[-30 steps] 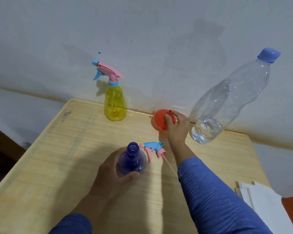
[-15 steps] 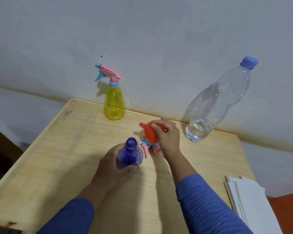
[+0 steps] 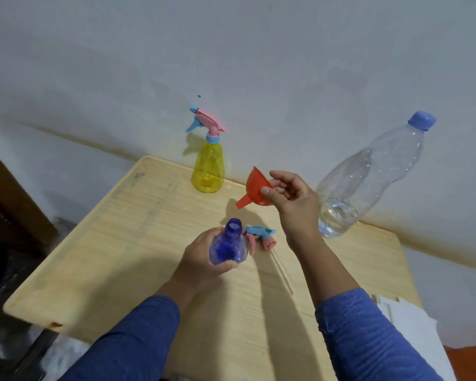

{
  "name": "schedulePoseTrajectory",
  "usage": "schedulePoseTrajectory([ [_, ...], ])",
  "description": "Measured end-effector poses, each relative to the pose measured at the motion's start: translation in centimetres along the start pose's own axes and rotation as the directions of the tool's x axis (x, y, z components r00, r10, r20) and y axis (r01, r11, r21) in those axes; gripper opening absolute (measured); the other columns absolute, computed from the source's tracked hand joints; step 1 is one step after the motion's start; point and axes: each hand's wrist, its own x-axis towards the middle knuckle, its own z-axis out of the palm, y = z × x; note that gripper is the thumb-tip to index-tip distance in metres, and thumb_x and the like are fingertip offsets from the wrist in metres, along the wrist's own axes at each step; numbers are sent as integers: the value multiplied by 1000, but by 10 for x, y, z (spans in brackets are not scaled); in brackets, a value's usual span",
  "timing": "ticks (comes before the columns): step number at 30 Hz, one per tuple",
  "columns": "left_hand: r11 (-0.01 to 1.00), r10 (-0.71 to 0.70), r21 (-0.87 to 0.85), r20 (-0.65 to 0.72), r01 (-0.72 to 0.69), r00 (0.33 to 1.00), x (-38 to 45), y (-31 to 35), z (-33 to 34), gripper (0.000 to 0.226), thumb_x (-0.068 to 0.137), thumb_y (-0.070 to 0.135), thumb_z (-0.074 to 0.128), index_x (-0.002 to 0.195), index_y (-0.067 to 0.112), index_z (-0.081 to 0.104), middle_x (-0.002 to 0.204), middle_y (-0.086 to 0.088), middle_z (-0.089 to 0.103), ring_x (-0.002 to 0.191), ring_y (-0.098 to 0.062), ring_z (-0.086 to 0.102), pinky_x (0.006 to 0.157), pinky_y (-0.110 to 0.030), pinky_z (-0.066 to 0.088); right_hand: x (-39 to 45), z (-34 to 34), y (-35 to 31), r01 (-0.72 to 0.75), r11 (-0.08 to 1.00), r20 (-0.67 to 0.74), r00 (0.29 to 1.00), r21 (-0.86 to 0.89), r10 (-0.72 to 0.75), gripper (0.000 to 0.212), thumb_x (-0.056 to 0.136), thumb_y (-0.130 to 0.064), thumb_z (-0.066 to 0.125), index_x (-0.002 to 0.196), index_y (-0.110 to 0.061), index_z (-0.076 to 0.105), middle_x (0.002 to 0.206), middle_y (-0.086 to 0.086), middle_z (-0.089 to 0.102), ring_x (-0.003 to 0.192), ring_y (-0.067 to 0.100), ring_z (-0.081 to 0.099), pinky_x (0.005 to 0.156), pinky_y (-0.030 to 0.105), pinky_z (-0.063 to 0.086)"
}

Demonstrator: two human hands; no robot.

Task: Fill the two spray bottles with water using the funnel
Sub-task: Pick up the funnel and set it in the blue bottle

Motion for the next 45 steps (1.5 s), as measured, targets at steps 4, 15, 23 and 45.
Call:
schedulePoseTrajectory([
  [4, 1000, 5, -24, -4, -5, 1000, -2, 0, 0, 72, 60, 35, 80, 124, 27, 49, 116, 9, 56, 102, -7, 54, 77, -8, 40, -7, 5, -12, 53, 993, 127, 991, -108, -39, 36, 73, 10, 70, 90, -22, 67, 77, -2, 62, 67, 0, 55, 77, 23, 54],
  [15, 998, 51, -26, -22, -52, 998, -2, -4, 0, 64, 62, 34, 80, 119, 33, 50, 110, 13, 58, 97, -3, 57, 79, -11, 43, -27, 4, 12, 412, 759, 388, 893, -504, -227, 18, 71, -12, 78, 89, -14, 76, 82, -2, 70, 80, -3, 57, 75, 7, 43],
  [23, 998, 55, -36, -33, -56, 998, -2, -6, 1, 66, 62, 30, 81, 121, 29, 51, 109, 13, 60, 98, -3, 58, 81, -13, 45, -32, 0, 24, 523, 661, 452, 841, -538, -297, 15, 70, -20, 74, 83, -14, 77, 85, 4, 73, 95, 21, 63, 84, 26, 47],
  [45, 950, -83, 305, 58, 62, 995, -1, -1, -41, 80, 79, 33, 71, 144, 14, 29, 148, -2, 35, 136, -17, 33, 107, -21, 23, -10, -25, 7, -58, 548, 66, 977, -835, 204, 37, 94, -23, 47, 127, -7, 56, 132, 10, 57, 118, 24, 54, 98, 27, 37],
])
